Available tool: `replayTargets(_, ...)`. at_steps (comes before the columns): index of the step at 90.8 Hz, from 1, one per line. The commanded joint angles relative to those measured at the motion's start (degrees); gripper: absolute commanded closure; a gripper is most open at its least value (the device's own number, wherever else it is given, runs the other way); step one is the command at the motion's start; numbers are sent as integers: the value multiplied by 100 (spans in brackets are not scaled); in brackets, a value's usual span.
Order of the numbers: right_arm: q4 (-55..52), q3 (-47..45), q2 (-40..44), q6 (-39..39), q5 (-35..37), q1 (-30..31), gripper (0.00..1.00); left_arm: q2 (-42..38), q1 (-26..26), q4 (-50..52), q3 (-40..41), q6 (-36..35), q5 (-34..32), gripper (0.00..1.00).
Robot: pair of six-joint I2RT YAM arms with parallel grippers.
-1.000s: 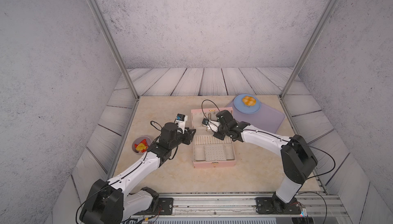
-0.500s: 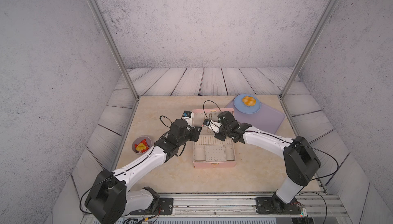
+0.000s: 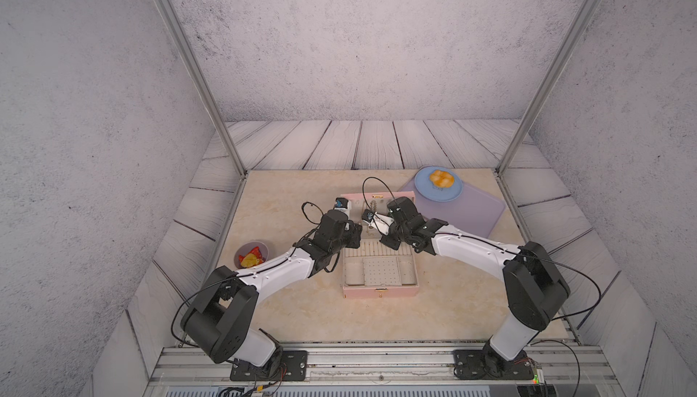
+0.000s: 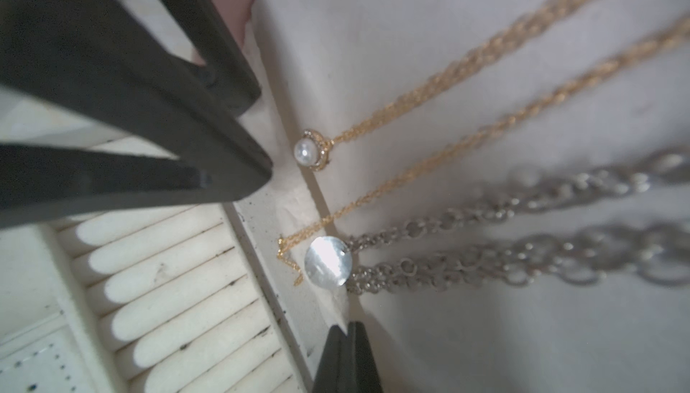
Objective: Put jewelry chain into jewelry box
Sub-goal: Adjust the necklace in the storage slot.
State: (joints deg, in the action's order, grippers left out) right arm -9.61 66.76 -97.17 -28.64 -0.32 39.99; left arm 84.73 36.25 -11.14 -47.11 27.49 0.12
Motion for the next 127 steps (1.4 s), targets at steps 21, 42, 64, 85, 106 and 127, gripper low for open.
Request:
replayTargets(21,-15,-41,88,206,-278,-101,100,269,5,-862,-243,77,-479,64)
replayTargets(42,-13,-23,56,236,-312,-129,100,299,5,-1134,-304,140,-210,66)
replayTargets(64,10,-25,51,276,-366,-165,100,235,-4,-1118,-267,139,-277,67)
replayTargets(85,7,-29,52,299,-364,-175,100,622,-2,-608,-577,318,-75,67)
replayTargets(106,29,-40,84,315,-416,-184,100,710,3,-314,-573,476,-396,67)
replayTargets(127,55,-58,96,334,-421,-184,100,762,0,-236,-508,502,-655,67)
